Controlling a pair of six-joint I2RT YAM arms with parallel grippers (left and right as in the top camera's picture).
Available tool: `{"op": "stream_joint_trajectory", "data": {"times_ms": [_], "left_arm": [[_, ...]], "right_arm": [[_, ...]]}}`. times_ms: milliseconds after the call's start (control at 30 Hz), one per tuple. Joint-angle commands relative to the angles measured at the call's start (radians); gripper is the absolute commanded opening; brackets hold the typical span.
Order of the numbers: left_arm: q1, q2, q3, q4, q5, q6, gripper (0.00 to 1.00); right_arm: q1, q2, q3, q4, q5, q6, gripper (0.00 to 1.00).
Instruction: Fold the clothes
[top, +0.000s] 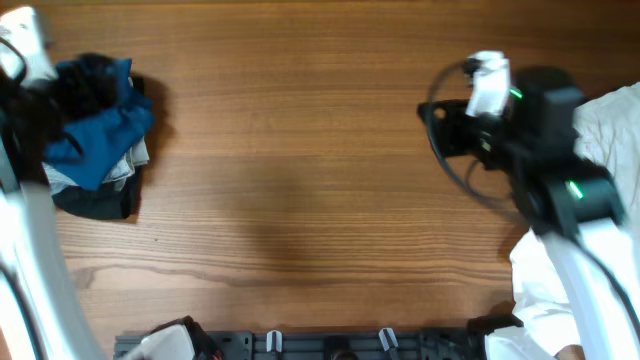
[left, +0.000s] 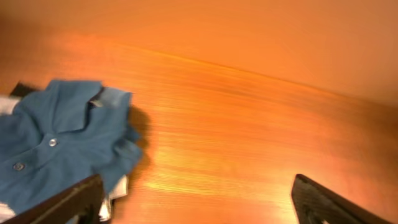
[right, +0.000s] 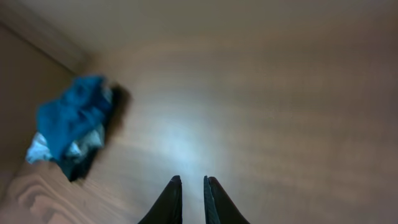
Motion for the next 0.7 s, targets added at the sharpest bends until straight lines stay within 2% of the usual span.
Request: {"op": "stream_joint_trajectory", "data": {"times_ms": [0, 67, 100, 200, 433, 567, 667], "left_arm": [[-0.128, -0.116, -0.005, -0.139, -0.135, 0.028, 1.00], [-0.169, -0.154, -0.005, -0.208, -0.166, 0.029, 1.00], [-0.182, -0.169, -0.005, -0.241, -0.175, 0.030, 1.00], [-0.190, -0.186, -0.005, -0.275, -0.172, 0.029, 1.00], [-0.190, -0.182, -0.005, -0.250, -0.149, 0.029, 1.00], [-0.190, -0.182, -0.005, -0.250, -0.149, 0.029, 1.00], [-0.190, -0.182, -0.005, -0.250, -0.149, 0.029, 1.00]], "right_arm": [[0.004, -0.153, 0.023, -0.002, 0.035, -0.074, 0.26], [0.004, -0.217, 0.023, -0.018, 0.034, -0.073, 0.58], [0.004, -0.239, 0.023, -0.023, 0.034, -0.069, 1.00], [0.004, -0.280, 0.023, -0.028, 0.034, -0.068, 1.00], [0.004, -0.270, 0.023, -0.035, 0.029, -0.059, 1.00], [0.004, -0.245, 0.022, -0.037, 0.031, 0.086, 1.00], [0.004, -0.226, 0.022, -0.072, 0.030, 0.117, 1.00]]}}
